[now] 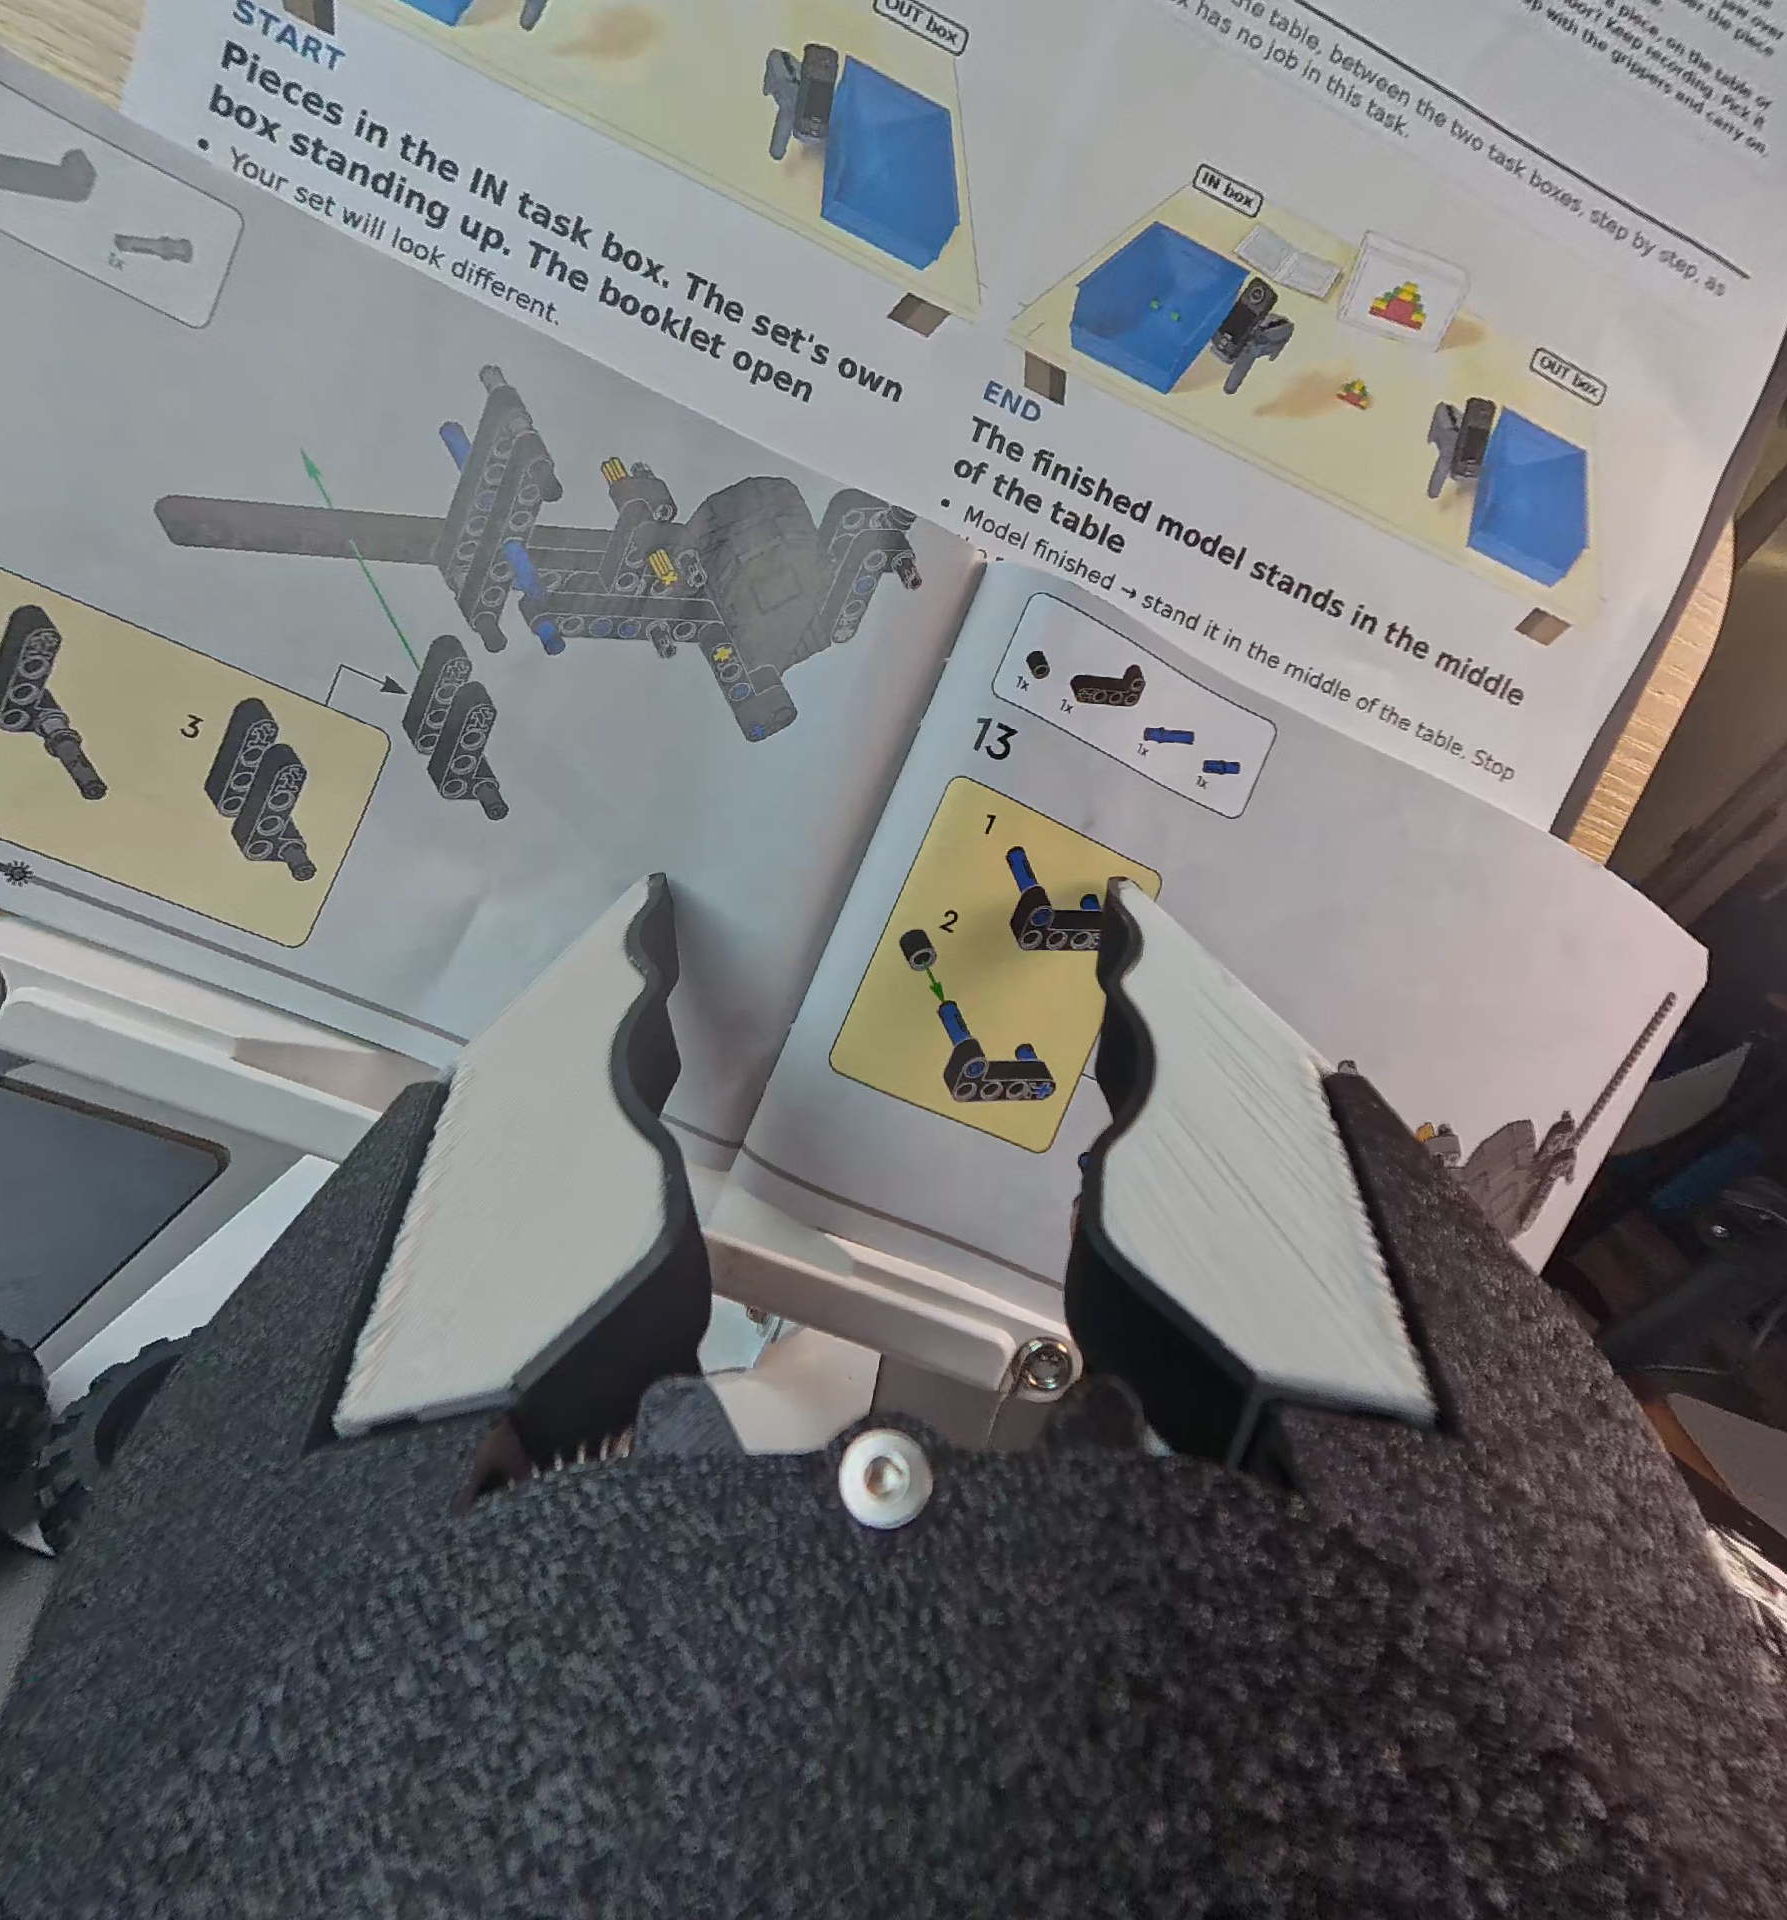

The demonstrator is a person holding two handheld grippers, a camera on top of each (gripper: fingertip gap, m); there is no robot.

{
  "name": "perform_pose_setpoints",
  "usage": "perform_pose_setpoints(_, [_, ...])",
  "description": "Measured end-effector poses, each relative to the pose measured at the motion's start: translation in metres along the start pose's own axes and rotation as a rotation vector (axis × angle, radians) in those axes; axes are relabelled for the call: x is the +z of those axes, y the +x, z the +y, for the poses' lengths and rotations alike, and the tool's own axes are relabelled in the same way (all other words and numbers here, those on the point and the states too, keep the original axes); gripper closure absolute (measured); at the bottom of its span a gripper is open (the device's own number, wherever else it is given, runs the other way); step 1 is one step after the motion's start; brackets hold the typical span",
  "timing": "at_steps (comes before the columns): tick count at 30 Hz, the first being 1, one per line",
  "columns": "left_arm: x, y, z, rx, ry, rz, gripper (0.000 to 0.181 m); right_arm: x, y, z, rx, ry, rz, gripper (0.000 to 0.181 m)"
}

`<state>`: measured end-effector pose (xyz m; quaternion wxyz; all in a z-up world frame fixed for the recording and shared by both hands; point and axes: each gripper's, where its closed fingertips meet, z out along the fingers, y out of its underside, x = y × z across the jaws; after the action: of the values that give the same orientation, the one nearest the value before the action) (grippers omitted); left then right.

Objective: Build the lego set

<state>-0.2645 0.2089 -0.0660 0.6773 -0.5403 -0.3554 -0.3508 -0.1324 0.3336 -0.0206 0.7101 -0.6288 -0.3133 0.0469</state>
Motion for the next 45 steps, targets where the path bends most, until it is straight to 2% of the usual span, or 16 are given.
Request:
perform_pose_setpoints(1, [0.002,0.016,-0.005,0.161,-0.011,0.009,0.181,0.0,0.0,0.0,-0.002,0.003,0.001,0.1])
perform_pose_setpoints(4, [0.02,0.051,0.006,0.618,-0.179,0.007,0.181,0.001,0.0,0.0,0.007,0.008,-0.006,0.1])
perform_pose_setpoints(6, [0.026,0.056,0.005,0.728,-0.249,-0.023,0.181,0.001,0.0,0.001,0.016,0.002,-0.013,0.1])
perform_pose_setpoints(9, [0.013,0.048,-0.003,0.424,-0.255,-0.046,0.161,0.001,0.001,0.001,0.019,-0.002,-0.024,0.1])
perform_pose_setpoints(15, [-0.013,0.011,0.057,-0.31,-0.308,0.037,0.112,0.002,0.001,0.001,0.029,-0.004,-0.018,0.1])
perform_pose_setpoints(19, [-0.005,-0.02,0.077,-0.593,-0.201,0.022,0.096,0.002,0.001,0.002,0.035,-0.009,-0.017,0.1])
perform_pose_setpoints(21, [0.002,-0.036,0.071,-0.733,-0.091,0.023,0.104,0.002,0.002,0.002,0.037,-0.01,-0.016,0.1])
perform_pose_setpoints(24, [0.009,-0.043,0.039,-0.736,0.054,0.082,0.17,0.002,0.002,0.002,0.038,-0.016,-0.019,0.1])
perform_pose_setpoints(27, [0.01,-0.021,0.003,-0.468,0.075,0.092,0.181,0.002,0.002,0.002,0.032,-0.013,-0.024,0.1])
perform_pose_setpoints(30, [0.016,0.005,-0.005,0.012,-0.042,-0.005,0.18,0.003,0.002,0.003,0.032,-0.002,-0.021,0.101])
perform_pose_setpoints(32, [0.023,0.017,-0.002,0.243,-0.111,-0.044,0.18,0.003,0.001,0.003,0.04,-0.003,-0.026,0.104])
perform_pose_setpoints(34, [0.034,0.031,0.007,0.49,-0.19,-0.054,0.179,0.003,0.0,0.004,0.043,-0.001,-0.031,0.106])
perform_pose_setpoints(37, [0.049,0.05,0.038,1.005,-0.349,-0.031,0.179,0.003,0.0,0.004,0.043,0.002,-0.042,0.107])
perform_pose_setpoints(40, [0.053,0.046,0.075,1.448,-0.541,0.043,0.176,0.003,0.001,0.005,0.05,0.003,-0.055,0.106])
perform_pose_setpoints(43, [0.051,0.036,0.09,1.747,-0.675,0.078,0.177,0.003,0.002,0.005,0.038,0.003,-0.072,0.104])
perform_pose_setpoints(45, [0.051,0.036,0.089,1.751,-0.708,0.063,0.177,0.002,0.003,0.007,0.031,0.0,-0.084,0.099])
